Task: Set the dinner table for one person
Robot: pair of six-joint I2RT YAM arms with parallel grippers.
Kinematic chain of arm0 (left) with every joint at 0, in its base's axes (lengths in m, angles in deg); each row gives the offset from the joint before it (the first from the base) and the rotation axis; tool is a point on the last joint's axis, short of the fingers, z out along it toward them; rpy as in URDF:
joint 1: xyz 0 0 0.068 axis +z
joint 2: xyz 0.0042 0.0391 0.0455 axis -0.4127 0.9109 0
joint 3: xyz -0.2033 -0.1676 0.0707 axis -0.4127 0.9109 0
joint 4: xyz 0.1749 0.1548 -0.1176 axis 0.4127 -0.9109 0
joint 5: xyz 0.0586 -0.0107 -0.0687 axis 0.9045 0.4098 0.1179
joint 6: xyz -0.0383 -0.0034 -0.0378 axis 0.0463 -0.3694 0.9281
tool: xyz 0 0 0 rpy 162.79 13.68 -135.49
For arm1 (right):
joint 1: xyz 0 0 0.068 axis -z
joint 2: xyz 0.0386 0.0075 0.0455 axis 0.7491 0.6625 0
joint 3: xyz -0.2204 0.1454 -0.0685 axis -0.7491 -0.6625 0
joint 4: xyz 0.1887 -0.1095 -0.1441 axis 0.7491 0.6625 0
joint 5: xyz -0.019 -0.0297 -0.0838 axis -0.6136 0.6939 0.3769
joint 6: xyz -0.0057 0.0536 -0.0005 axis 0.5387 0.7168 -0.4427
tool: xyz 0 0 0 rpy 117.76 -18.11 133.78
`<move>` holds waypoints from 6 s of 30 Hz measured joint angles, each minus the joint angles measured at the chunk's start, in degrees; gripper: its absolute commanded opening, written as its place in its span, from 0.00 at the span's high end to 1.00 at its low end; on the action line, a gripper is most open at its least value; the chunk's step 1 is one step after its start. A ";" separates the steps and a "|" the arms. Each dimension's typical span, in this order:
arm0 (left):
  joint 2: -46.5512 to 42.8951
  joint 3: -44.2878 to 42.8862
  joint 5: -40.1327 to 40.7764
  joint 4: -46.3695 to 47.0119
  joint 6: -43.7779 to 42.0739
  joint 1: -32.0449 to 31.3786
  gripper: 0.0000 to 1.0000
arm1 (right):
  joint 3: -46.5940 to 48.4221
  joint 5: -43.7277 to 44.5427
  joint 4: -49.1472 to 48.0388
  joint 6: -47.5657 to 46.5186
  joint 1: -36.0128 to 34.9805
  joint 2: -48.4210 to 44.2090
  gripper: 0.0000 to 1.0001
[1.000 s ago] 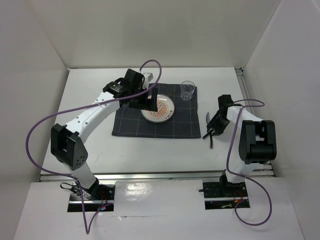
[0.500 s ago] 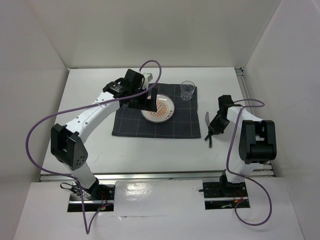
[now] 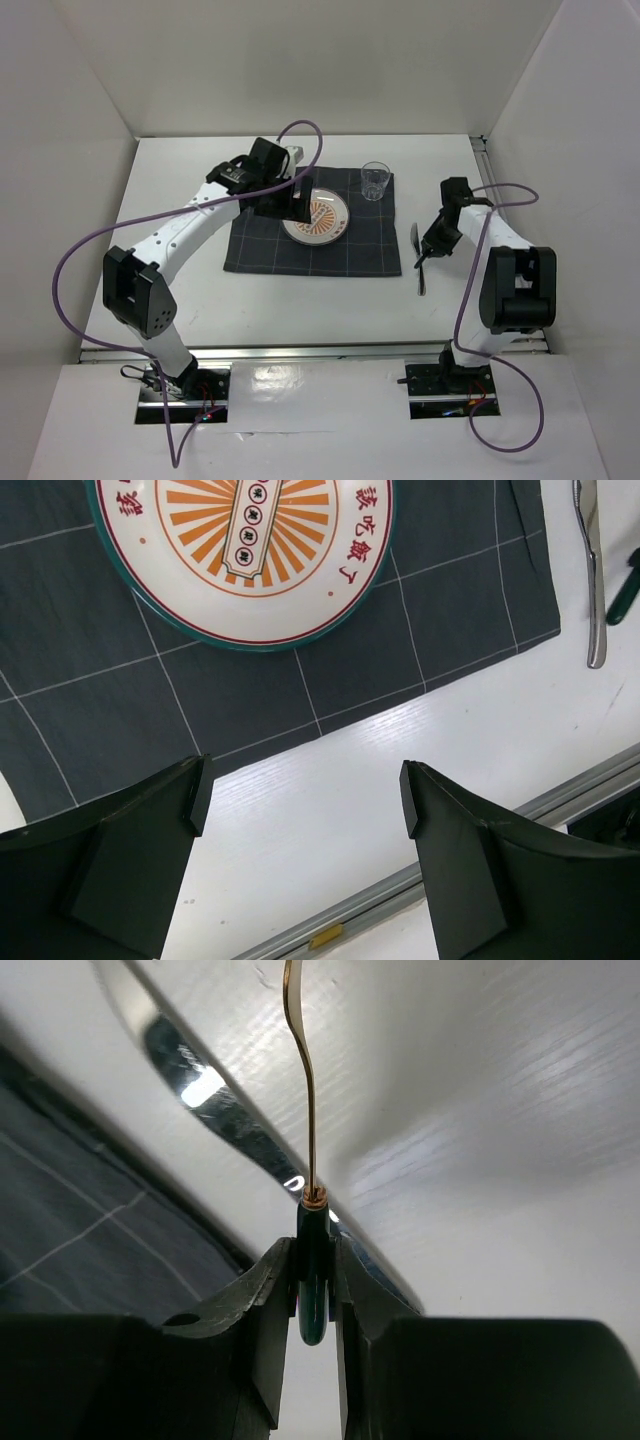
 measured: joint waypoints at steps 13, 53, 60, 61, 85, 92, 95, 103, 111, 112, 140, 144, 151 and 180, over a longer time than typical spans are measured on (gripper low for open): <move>-2.34 -0.74 -0.90 -1.36 0.55 12.11 0.06 | 19.61 7.17 12.63 -2.60 -7.80 -5.18 1.00; -23.12 12.90 -3.50 -7.54 14.82 32.04 0.06 | 77.46 -7.41 4.24 -1.44 -45.24 52.11 1.00; -23.15 12.90 -3.26 -7.56 13.66 31.26 0.06 | 77.85 -8.72 0.87 -1.18 -43.85 54.82 1.00; -23.15 12.90 -3.23 -7.56 13.62 31.26 0.06 | 77.85 -8.70 0.44 -1.09 -43.69 55.10 1.00; -23.21 12.90 -1.68 -7.93 12.22 30.88 0.06 | 73.83 -9.88 -3.56 2.56 -43.80 56.15 1.00; -23.82 12.90 -1.55 -8.33 12.13 30.84 0.06 | 71.71 -8.90 -3.52 2.71 -45.68 54.55 1.00; -23.93 12.90 -1.46 -8.52 12.13 30.82 0.06 | 71.65 -8.41 -3.41 2.69 -46.29 54.03 1.00; -24.30 12.90 -1.11 -8.57 12.09 30.80 0.05 | 70.84 -7.39 -3.04 3.56 -46.99 51.34 1.00; -24.30 12.90 -1.09 -8.57 11.96 30.53 0.05 | 68.54 -7.21 -2.78 5.09 -47.01 49.35 1.00; -24.30 12.90 -1.09 -8.57 11.96 30.45 0.05 | 67.84 -7.23 -2.86 5.22 -47.01 49.27 1.00; -24.28 12.87 0.46 -8.81 11.82 29.77 0.05 | 63.43 -7.54 -2.97 5.66 -47.28 44.83 0.38; -24.24 12.41 1.07 -9.01 11.74 29.77 0.05 | 63.43 -6.27 -1.09 4.31 -47.28 37.16 0.51; -23.76 11.37 1.51 -8.85 11.72 29.75 0.05 | 44.06 6.01 5.27 5.38 -45.16 10.64 0.62; -20.22 11.21 1.77 -6.84 10.19 28.20 0.05 | 2.38 5.35 10.51 -3.87 -8.44 -6.93 0.35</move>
